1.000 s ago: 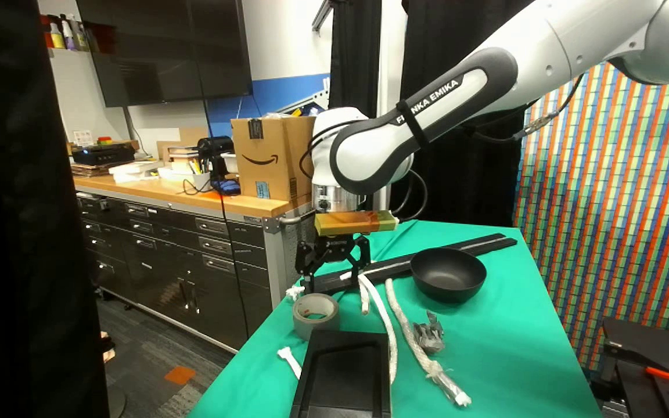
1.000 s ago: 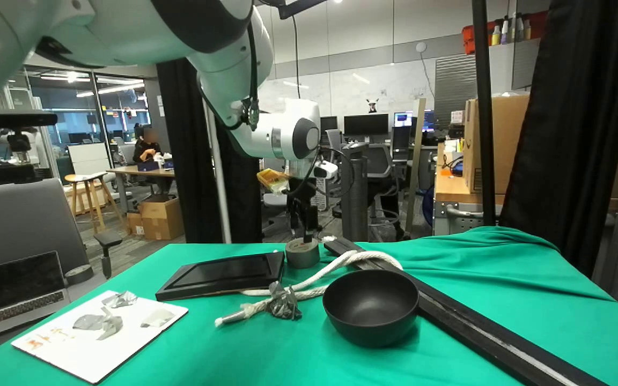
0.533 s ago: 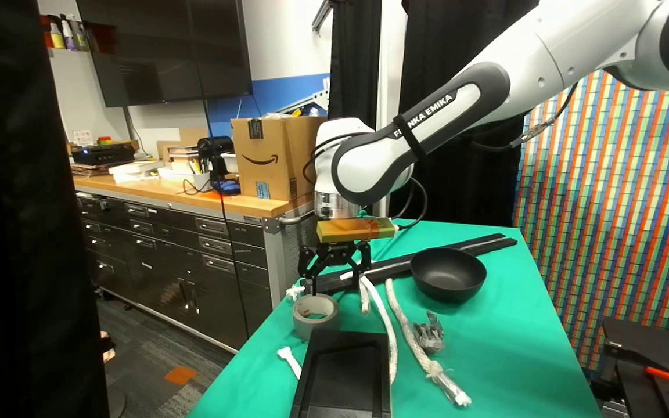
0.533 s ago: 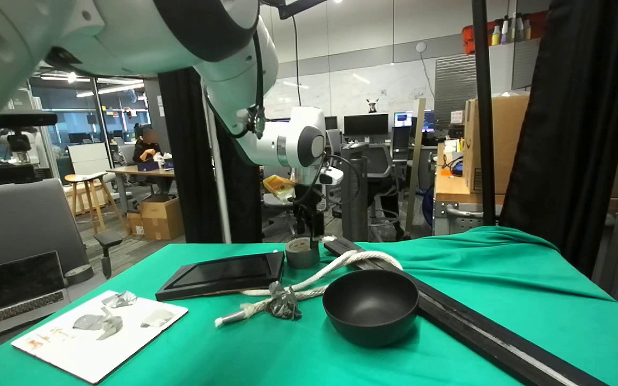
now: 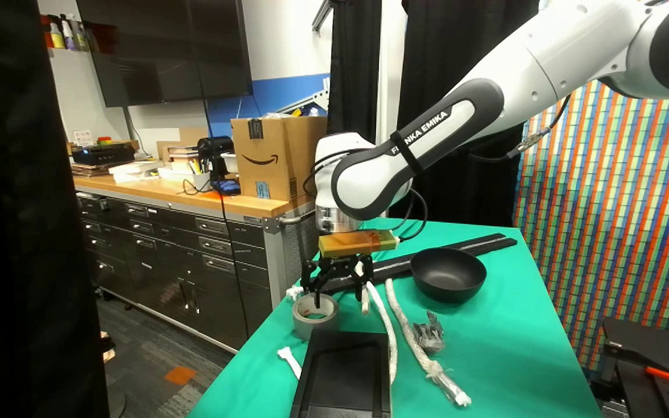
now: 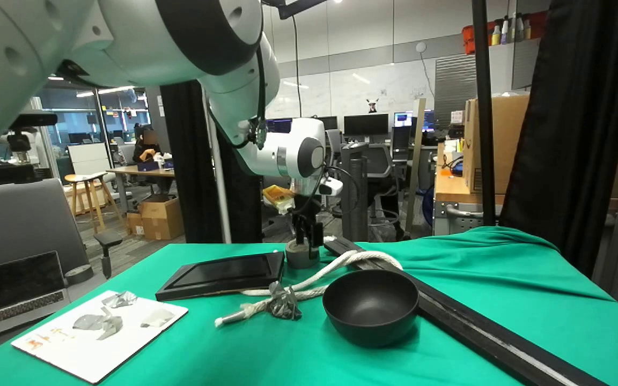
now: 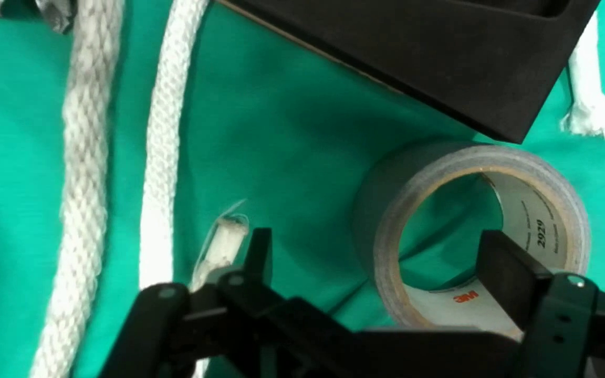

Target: Put the tape into the bowl.

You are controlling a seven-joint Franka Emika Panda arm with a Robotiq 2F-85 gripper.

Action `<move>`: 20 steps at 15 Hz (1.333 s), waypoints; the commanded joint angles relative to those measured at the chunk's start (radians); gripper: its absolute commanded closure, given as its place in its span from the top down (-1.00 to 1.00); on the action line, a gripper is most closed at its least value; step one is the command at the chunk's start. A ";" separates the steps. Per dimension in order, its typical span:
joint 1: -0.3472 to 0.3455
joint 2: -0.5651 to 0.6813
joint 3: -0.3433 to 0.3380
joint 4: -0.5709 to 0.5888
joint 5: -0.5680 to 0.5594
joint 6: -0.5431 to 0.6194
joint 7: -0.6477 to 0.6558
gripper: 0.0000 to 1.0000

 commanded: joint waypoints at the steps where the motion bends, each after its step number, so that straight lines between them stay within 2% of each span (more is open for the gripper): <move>1: 0.007 0.025 -0.005 0.030 -0.001 0.017 -0.005 1.00; 3: 0.007 0.028 -0.005 0.028 -0.001 0.021 -0.009 1.00; 4: 0.010 0.029 -0.008 0.028 -0.005 0.022 -0.005 0.50; 5: 0.012 0.029 -0.009 0.026 -0.007 0.027 -0.005 0.48; 6: 0.012 0.029 -0.009 0.026 -0.007 0.031 -0.005 0.35; 11: 0.014 0.031 -0.009 0.025 -0.007 0.039 -0.005 -0.48; 13: 0.015 0.032 -0.009 0.025 -0.007 0.040 -0.006 -0.70; 16: 0.016 0.032 -0.009 0.022 -0.007 0.049 -0.006 -0.84; 17: 0.016 0.030 -0.009 0.021 -0.007 0.050 -0.008 -0.73; 20: 0.013 -0.005 -0.003 -0.002 -0.002 0.042 -0.015 -0.74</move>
